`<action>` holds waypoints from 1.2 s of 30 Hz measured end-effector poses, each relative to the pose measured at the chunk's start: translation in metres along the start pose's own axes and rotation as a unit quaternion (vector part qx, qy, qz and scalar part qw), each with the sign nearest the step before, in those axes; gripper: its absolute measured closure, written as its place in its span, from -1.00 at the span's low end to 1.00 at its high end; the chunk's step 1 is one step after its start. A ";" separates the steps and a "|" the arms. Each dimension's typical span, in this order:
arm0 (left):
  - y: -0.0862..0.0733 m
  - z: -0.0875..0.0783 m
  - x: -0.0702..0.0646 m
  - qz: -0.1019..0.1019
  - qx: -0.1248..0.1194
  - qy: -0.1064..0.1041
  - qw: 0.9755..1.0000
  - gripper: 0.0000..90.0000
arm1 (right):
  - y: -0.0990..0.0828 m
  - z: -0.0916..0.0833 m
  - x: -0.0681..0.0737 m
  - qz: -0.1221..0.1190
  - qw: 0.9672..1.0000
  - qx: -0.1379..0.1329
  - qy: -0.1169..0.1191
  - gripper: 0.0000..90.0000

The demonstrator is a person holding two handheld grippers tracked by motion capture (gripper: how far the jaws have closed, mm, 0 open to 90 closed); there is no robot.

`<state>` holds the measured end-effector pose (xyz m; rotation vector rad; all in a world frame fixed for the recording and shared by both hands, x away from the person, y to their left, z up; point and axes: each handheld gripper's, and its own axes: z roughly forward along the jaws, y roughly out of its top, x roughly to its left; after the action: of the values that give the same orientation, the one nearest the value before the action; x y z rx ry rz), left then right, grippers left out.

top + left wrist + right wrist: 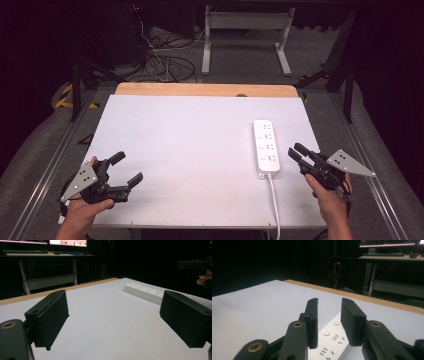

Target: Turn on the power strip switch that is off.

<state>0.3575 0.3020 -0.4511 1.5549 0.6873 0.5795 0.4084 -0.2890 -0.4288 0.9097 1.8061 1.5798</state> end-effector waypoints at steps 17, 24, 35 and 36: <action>-0.001 0.001 -0.001 -0.003 0.002 -0.001 1.000 -0.80 | 0.009 -0.001 -0.003 0.026 0.999 0.022 0.008 1.00; -0.001 0.001 0.000 -0.001 0.004 -0.001 1.000 -0.80 | 0.012 0.002 0.001 0.013 0.999 0.034 0.010 1.00; -0.001 0.002 0.000 0.000 0.005 -0.002 1.000 -0.79 | 0.016 0.014 0.003 0.007 0.999 0.049 0.016 1.00; -0.001 0.002 -0.001 -0.002 0.005 -0.002 1.000 -0.79 | 0.016 0.018 0.005 0.005 0.998 0.054 0.019 1.00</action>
<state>0.3581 0.3005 -0.4527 1.5631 0.6909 0.5709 0.4215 -0.2735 -0.4150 0.9442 1.9331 1.5268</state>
